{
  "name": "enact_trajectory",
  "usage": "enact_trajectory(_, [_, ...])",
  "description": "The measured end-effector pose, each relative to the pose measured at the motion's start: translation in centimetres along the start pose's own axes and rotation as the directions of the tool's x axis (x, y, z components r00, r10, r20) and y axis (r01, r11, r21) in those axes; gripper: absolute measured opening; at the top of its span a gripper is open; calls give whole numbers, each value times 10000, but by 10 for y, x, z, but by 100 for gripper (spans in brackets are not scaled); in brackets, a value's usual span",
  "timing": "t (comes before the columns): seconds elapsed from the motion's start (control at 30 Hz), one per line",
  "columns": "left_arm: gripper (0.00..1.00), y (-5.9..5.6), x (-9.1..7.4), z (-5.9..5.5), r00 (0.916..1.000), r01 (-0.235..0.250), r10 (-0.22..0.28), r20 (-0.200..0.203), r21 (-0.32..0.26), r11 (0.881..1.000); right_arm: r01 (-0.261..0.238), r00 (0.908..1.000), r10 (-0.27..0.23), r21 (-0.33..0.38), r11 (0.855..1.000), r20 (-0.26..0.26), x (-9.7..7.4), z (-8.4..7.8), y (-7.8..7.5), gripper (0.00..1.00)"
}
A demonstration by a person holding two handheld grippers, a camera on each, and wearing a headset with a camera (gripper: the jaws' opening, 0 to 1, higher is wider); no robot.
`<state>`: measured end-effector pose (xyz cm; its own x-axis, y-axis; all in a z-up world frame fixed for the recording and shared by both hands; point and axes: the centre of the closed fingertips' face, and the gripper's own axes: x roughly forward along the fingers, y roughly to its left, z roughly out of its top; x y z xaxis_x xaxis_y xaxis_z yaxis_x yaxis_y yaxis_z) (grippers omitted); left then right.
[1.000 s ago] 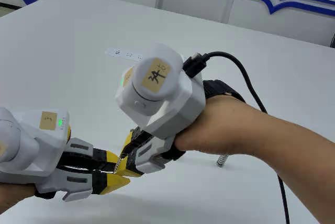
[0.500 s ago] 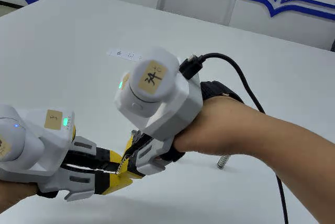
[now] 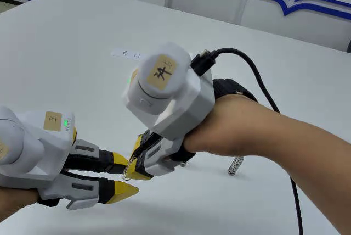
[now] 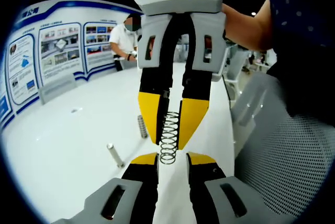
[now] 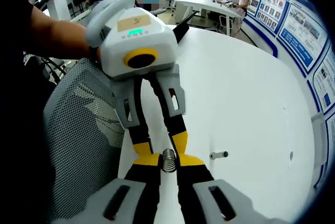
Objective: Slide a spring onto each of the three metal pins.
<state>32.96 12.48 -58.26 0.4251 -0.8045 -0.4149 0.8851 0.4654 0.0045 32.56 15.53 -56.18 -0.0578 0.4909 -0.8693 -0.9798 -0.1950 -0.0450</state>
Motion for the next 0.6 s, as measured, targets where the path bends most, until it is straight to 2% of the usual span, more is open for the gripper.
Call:
enact_trajectory(0.23, [32,5,-6,-1,9996,-222,232,162,-577,9981,216,9998,-216,205,9996,-16,-6,-7,-11,12])
enact_trajectory(0.37, [38,7,-11,-4,9995,-299,310,116,-873,9957,354,9994,-354,316,9989,-12,-11,-10,-19,12])
enact_trajectory(0.6, [44,11,-22,-6,9977,-620,650,208,-1248,9902,623,9981,-621,450,9970,-49,-21,-15,-35,12])
